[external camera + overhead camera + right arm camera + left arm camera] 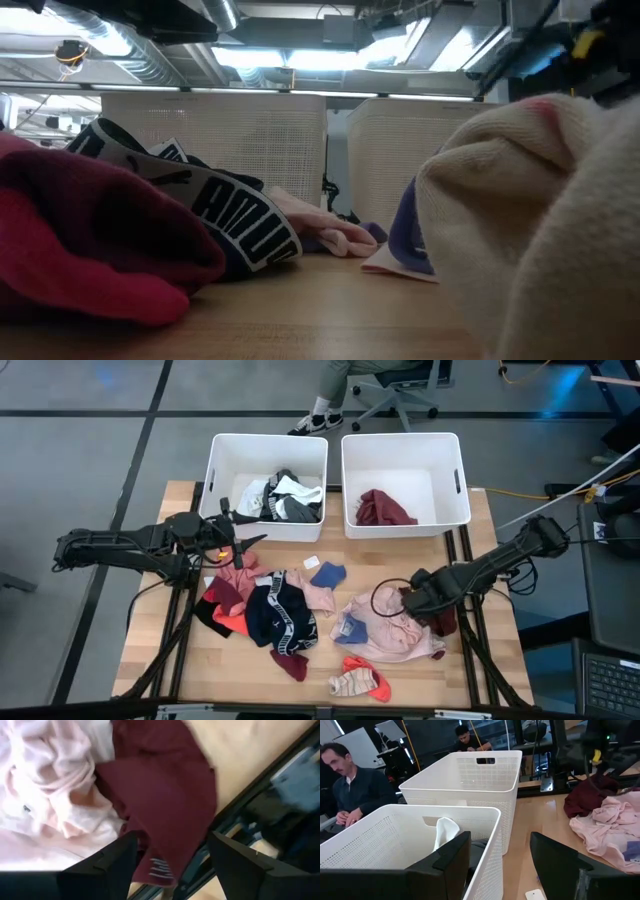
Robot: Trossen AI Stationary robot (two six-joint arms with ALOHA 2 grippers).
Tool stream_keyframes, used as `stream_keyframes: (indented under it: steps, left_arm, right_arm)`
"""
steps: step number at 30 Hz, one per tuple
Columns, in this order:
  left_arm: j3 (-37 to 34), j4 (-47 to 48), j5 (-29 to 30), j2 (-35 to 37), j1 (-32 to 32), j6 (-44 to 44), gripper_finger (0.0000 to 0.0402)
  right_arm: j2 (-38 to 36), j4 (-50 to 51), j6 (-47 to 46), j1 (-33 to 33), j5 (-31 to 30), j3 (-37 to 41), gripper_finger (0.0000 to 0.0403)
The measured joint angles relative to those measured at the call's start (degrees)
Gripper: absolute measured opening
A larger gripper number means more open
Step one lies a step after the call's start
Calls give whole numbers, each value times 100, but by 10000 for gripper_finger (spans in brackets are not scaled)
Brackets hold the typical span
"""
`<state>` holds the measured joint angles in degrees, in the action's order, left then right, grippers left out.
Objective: Sort clothes
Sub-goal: Put the maroon tube top into the right white laundry bin
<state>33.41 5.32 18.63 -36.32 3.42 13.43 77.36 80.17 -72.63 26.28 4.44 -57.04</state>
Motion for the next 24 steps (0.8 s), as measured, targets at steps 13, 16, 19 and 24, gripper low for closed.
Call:
stream_keyframes:
  steps: [13, 16, 19, 24]
  left_arm:
    - [0, 0, 0, 0, 0, -2, 194]
    - [0, 1, 0, 0, -2, -2, 194]
    - [0, 1, 0, 1, -2, -1, 194]
    - [0, 2, 0, 1, -1, -1, 194]
  right_arm:
    - [0, -857, -21, 0, 359, 1143, 243]
    - [0, -1283, 90, 0, 280, 1347, 237]
    - [0, -1442, 172, -2, 235, 1533, 206]
    - [0, -1584, 310, -4, 220, 1705, 109]
